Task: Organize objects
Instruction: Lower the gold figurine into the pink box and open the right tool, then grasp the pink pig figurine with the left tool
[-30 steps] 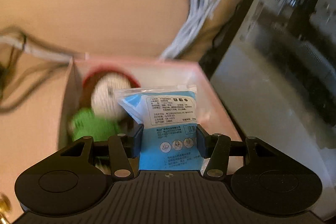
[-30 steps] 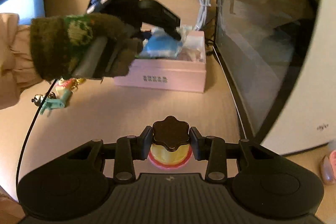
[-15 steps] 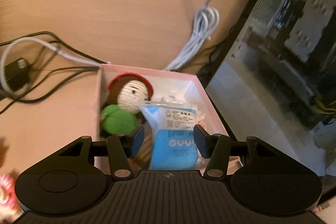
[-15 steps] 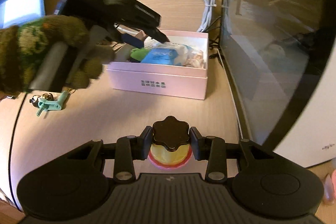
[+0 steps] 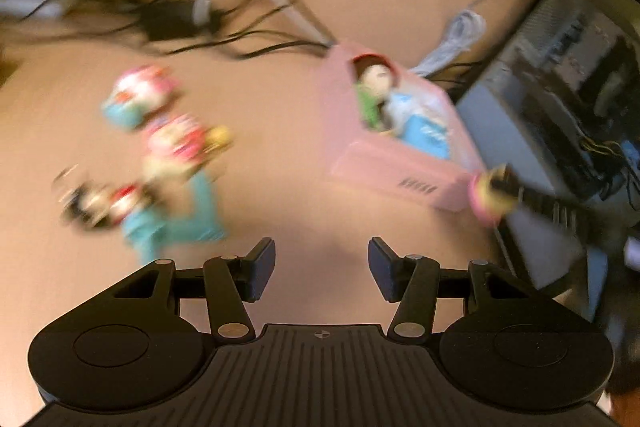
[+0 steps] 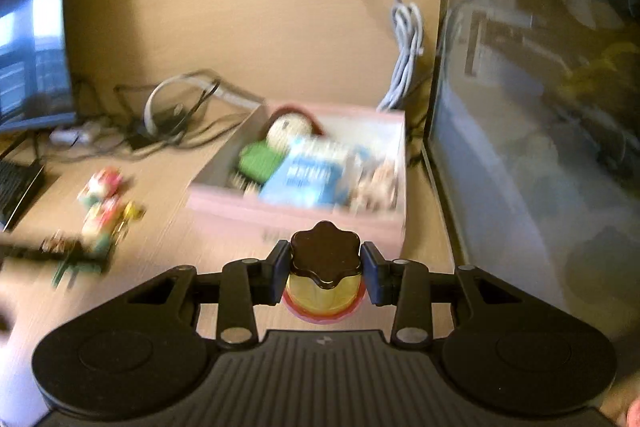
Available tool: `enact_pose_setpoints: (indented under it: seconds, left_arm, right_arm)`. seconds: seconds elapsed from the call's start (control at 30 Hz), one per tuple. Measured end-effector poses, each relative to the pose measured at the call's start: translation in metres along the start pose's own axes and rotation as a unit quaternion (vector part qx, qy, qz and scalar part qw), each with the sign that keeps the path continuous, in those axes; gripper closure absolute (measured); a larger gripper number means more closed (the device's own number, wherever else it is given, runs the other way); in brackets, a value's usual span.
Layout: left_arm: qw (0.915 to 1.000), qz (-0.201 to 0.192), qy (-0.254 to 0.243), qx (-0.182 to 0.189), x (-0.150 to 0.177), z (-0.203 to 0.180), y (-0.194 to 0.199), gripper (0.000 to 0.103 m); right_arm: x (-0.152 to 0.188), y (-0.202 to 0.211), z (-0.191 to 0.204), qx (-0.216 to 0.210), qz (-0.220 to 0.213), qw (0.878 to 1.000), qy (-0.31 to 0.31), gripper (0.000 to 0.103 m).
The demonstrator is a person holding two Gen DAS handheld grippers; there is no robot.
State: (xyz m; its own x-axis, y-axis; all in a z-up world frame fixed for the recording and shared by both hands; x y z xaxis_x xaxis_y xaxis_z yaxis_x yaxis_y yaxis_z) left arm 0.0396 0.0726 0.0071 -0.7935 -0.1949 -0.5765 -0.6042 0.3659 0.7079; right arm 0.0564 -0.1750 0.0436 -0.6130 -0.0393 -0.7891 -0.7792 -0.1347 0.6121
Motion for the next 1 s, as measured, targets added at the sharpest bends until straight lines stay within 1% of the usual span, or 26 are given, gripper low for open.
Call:
enact_pose_setpoints:
  seconds: [0.07, 0.2, 0.23, 0.27, 0.3, 0.33, 0.37, 0.43, 0.53, 0.57, 0.7, 0.8, 0.9, 0.93, 1.0]
  left_arm:
    - [0.9998, -0.006, 0.016, -0.013, 0.005, 0.016, 0.013, 0.047]
    - [0.9979, -0.030, 0.043, -0.038, 0.006, 0.044, 0.038, 0.047]
    - [0.9974, -0.035, 0.046, -0.043, 0.006, 0.048, 0.042, 0.047]
    - [0.9969, -0.040, 0.048, -0.049, 0.006, 0.052, 0.047, 0.047]
    - [0.9965, -0.043, 0.048, -0.053, 0.005, 0.056, 0.050, 0.047]
    - [0.9960, -0.047, 0.049, -0.058, 0.005, 0.060, 0.053, 0.047]
    - [0.9956, -0.049, 0.051, -0.061, 0.005, 0.063, 0.054, 0.047]
    - [0.9951, -0.049, 0.055, -0.067, 0.006, 0.069, 0.052, 0.047]
    - [0.9950, -0.043, 0.045, -0.078, 0.008, 0.071, 0.047, 0.047]
    - [0.9953, -0.044, 0.036, -0.079, 0.008, 0.070, 0.046, 0.047]
    - [0.9948, -0.052, -0.013, -0.086, -0.001, 0.064, 0.043, 0.047]
    - [0.9913, -0.066, -0.058, -0.098, -0.022, 0.065, 0.039, 0.047]
    - [0.9856, -0.080, -0.092, -0.117, -0.056, 0.075, 0.031, 0.047]
    - [0.9851, -0.075, -0.096, -0.121, -0.068, 0.080, 0.023, 0.047]
    - [0.9873, -0.058, -0.091, -0.118, -0.087, 0.089, 0.006, 0.047]
  right_arm:
    - [-0.017, -0.013, -0.002, 0.011, -0.013, 1.000, 0.005, 0.066]
    - [-0.046, -0.045, -0.007, 0.063, -0.039, 0.997, 0.033, 0.066]
    - [-0.050, -0.055, -0.010, 0.081, -0.036, 0.995, 0.041, 0.064]
    - [-0.050, -0.063, -0.012, 0.093, -0.030, 0.994, 0.043, 0.060]
    - [-0.050, -0.069, -0.014, 0.100, -0.022, 0.994, 0.040, 0.058]
    - [-0.049, -0.072, -0.016, 0.101, -0.015, 0.994, 0.031, 0.054]
    - [-0.045, -0.070, -0.015, 0.094, -0.012, 0.995, 0.018, 0.045]
    - [-0.037, -0.063, -0.011, 0.073, -0.008, 0.997, 0.000, 0.037]
    - [-0.024, -0.050, 0.002, 0.068, -0.009, 0.997, 0.015, 0.035]
    - [-0.020, -0.046, 0.005, 0.065, -0.008, 0.998, 0.014, 0.033]
    - [-0.008, -0.032, 0.015, 0.044, 0.004, 0.999, -0.003, 0.031]
    - [-0.002, -0.021, 0.028, 0.032, 0.005, 0.999, -0.001, 0.028]
    - [0.007, -0.010, 0.041, 0.019, 0.006, 1.000, 0.007, 0.024]
    - [0.011, -0.007, 0.046, 0.016, 0.007, 1.000, 0.012, 0.023]
    - [0.018, -0.001, 0.052, 0.014, 0.008, 1.000, 0.017, 0.022]
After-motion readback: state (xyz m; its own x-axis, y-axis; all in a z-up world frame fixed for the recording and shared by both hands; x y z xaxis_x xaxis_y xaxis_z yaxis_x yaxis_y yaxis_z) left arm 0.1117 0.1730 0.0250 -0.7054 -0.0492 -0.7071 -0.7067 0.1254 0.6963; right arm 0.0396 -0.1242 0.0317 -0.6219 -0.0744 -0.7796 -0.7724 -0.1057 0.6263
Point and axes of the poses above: each gripper's, at about its wrist camera, not at the fingertips, and y roughly against the way its jaws point, z to its left, x to its underside, the point moved 8 cm from there along -y, roughly the way its jaws point, and after that the axes turned 3 degrees about -x, right-handed, at the moved point
